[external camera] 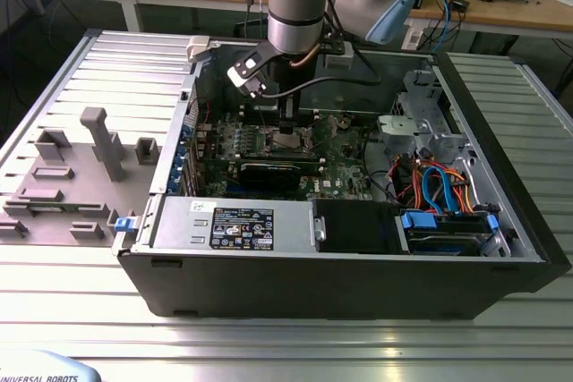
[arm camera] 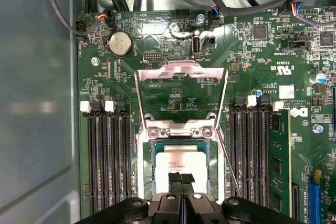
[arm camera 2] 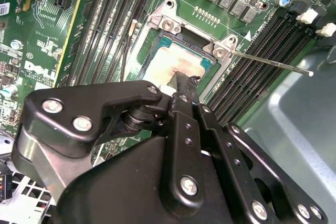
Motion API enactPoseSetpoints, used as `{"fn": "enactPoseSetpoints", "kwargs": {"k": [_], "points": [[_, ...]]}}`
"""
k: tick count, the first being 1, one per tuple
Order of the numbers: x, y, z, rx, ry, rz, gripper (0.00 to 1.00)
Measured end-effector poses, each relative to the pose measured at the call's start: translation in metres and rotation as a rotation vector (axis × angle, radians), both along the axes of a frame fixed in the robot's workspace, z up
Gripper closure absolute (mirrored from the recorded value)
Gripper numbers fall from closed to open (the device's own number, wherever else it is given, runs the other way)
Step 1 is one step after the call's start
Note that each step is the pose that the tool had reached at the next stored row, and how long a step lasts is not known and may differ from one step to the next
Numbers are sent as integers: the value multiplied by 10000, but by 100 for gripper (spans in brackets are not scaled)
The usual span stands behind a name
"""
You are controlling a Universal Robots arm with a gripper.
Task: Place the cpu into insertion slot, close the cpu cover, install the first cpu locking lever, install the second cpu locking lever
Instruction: 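Close the cpu cover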
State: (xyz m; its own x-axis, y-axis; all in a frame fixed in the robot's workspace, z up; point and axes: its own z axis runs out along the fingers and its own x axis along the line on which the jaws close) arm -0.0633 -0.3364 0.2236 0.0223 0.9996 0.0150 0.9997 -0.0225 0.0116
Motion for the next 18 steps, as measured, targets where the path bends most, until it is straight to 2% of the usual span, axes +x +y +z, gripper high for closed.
{"fn": "enactPoseSetpoints", "kwargs": {"k": [18], "points": [[5, -1, 27, -1, 5, 4, 89]]}}
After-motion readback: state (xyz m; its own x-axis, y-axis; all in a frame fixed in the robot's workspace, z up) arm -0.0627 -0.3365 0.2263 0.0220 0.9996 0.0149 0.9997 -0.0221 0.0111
